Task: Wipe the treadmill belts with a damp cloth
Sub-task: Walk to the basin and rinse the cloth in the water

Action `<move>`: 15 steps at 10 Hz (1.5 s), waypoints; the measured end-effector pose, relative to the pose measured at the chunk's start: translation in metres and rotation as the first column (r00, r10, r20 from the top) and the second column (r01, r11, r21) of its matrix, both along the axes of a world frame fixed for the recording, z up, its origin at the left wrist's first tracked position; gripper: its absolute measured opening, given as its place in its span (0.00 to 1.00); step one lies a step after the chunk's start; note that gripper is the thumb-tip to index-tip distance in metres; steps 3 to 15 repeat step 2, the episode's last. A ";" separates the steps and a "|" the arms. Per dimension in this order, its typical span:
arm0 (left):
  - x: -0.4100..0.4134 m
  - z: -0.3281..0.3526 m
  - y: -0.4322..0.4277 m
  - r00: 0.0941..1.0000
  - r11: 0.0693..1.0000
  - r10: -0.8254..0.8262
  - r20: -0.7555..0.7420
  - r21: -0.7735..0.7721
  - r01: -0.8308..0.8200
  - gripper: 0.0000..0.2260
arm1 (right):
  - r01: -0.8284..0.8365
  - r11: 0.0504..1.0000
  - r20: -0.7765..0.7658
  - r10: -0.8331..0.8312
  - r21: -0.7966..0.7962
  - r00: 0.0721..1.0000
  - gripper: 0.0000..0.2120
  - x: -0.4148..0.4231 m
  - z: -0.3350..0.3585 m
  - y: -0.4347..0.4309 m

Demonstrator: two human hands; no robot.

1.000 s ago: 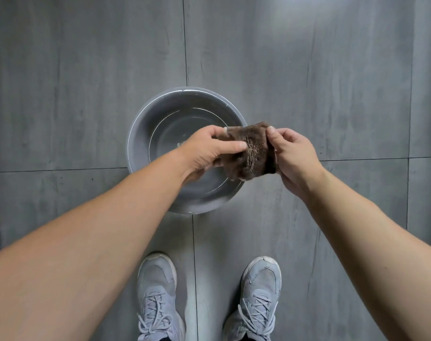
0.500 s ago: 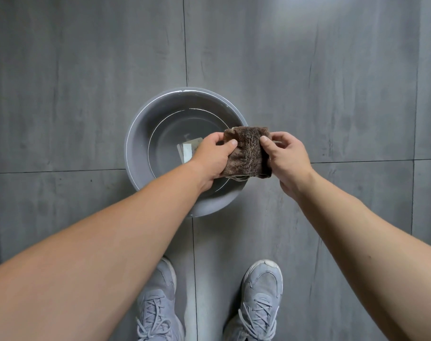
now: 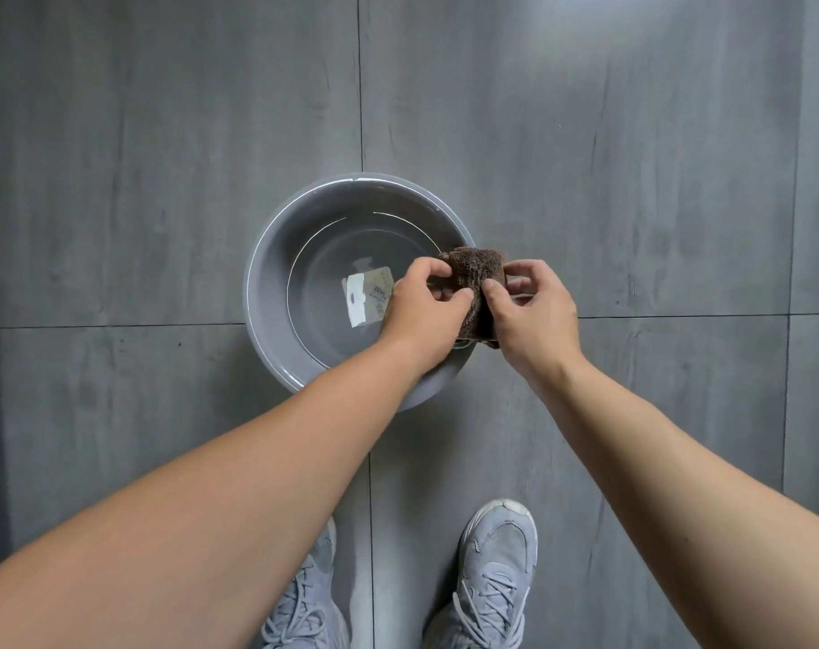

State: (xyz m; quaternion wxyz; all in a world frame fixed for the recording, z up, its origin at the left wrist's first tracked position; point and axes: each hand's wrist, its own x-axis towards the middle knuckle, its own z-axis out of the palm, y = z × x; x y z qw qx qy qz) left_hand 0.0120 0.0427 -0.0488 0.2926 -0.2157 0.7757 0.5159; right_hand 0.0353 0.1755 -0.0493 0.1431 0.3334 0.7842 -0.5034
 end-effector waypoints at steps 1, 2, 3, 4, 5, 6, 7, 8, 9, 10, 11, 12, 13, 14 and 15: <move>0.004 -0.001 0.000 1.000 1.000 0.008 -0.025 0.029 -0.008 0.11 | 0.011 0.999 -0.001 -0.011 -0.039 1.000 0.05 -0.001 -0.003 -0.001; 0.006 0.005 -0.006 0.999 0.999 0.032 -0.008 -0.032 -0.032 0.10 | 0.055 0.998 0.010 -0.055 -0.036 0.998 0.07 0.000 0.008 0.003; 0.006 0.005 -0.006 0.999 0.999 0.032 -0.008 -0.032 -0.032 0.10 | 0.055 0.998 0.010 -0.055 -0.036 0.998 0.07 0.000 0.008 0.003; 0.006 0.005 -0.006 0.999 0.999 0.032 -0.008 -0.032 -0.032 0.10 | 0.055 0.998 0.010 -0.055 -0.036 0.998 0.07 0.000 0.008 0.003; 0.006 0.005 -0.006 0.999 0.999 0.032 -0.008 -0.032 -0.032 0.10 | 0.055 0.998 0.010 -0.055 -0.036 0.998 0.07 0.000 0.008 0.003; 0.006 0.005 -0.006 0.999 0.999 0.032 -0.008 -0.032 -0.032 0.10 | 0.055 0.998 0.010 -0.055 -0.036 0.998 0.07 0.000 0.008 0.003; 0.006 0.005 -0.006 0.999 0.999 0.032 -0.008 -0.032 -0.032 0.10 | 0.055 0.998 0.010 -0.055 -0.036 0.998 0.07 0.000 0.008 0.003; 0.006 0.005 -0.006 0.999 0.999 0.032 -0.008 -0.032 -0.032 0.10 | 0.055 0.998 0.010 -0.055 -0.036 0.998 0.07 0.000 0.008 0.003; 0.006 0.005 -0.006 0.999 0.999 0.032 -0.008 -0.032 -0.032 0.10 | 0.055 0.998 0.010 -0.055 -0.036 0.998 0.07 0.000 0.008 0.003; 0.006 0.005 -0.006 0.999 0.999 0.032 -0.008 -0.032 -0.032 0.10 | 0.055 0.998 0.010 -0.055 -0.036 0.998 0.07 0.000 0.008 0.003; 0.006 0.005 -0.006 0.999 0.999 0.032 -0.008 -0.032 -0.032 0.10 | 0.055 0.998 0.010 -0.055 -0.036 0.998 0.07 0.000 0.008 0.003; 0.006 0.005 -0.006 0.999 0.999 0.032 -0.008 -0.032 -0.032 0.10 | 0.055 0.998 0.010 -0.055 -0.036 0.998 0.07 0.000 0.008 0.003; 0.006 0.005 -0.006 0.999 0.999 0.032 -0.008 -0.032 -0.032 0.10 | 0.055 0.998 0.010 -0.055 -0.036 0.998 0.07 0.000 0.008 0.003; 0.006 0.005 -0.006 0.999 0.999 0.032 -0.008 -0.032 -0.032 0.10 | 0.055 0.998 0.010 -0.055 -0.036 0.998 0.07 0.000 0.008 0.003; 0.006 0.005 -0.006 0.999 0.999 0.032 -0.008 -0.032 -0.032 0.10 | 0.055 0.998 0.010 -0.055 -0.036 0.998 0.07 0.000 0.008 0.003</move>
